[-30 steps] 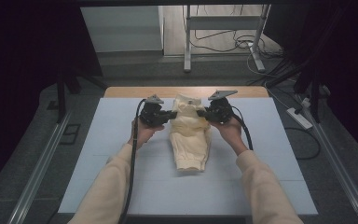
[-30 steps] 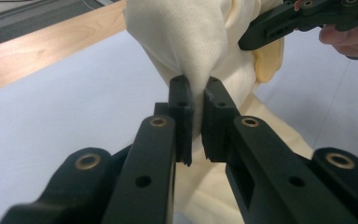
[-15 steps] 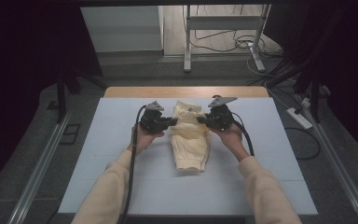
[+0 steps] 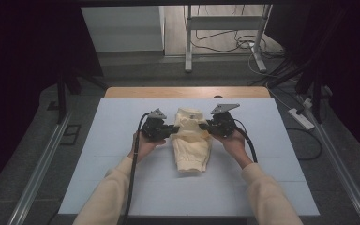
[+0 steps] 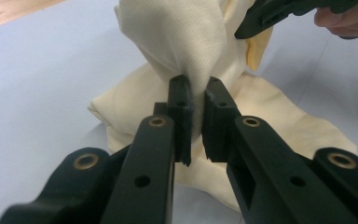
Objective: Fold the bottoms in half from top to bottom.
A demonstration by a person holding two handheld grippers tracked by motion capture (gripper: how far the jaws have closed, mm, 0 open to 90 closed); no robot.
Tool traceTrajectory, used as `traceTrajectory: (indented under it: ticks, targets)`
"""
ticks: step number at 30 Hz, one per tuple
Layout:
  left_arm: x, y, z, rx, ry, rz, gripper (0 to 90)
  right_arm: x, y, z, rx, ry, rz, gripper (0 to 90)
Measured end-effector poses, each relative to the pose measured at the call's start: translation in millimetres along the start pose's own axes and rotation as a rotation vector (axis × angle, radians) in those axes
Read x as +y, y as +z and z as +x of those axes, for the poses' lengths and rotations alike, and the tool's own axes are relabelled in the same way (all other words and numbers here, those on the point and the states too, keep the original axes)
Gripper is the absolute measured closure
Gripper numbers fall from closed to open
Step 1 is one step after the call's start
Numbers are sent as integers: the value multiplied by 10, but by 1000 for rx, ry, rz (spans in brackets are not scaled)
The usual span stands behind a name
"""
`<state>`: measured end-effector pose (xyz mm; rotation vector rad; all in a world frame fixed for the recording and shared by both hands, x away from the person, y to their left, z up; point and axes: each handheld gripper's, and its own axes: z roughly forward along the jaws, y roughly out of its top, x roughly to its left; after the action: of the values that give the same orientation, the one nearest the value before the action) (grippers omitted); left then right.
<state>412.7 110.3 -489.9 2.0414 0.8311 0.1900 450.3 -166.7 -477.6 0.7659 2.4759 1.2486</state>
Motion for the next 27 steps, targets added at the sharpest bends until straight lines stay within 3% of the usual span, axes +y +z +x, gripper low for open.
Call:
traceTrajectory:
  ticks: [15,27]
  targets:
    - [-106,10,-75,1,22,33,818,-117,-43,115,16,-8,8,742]
    - [-232,19,-121,-10,16,61,792,-256,-49,229,35,-6,27,719]
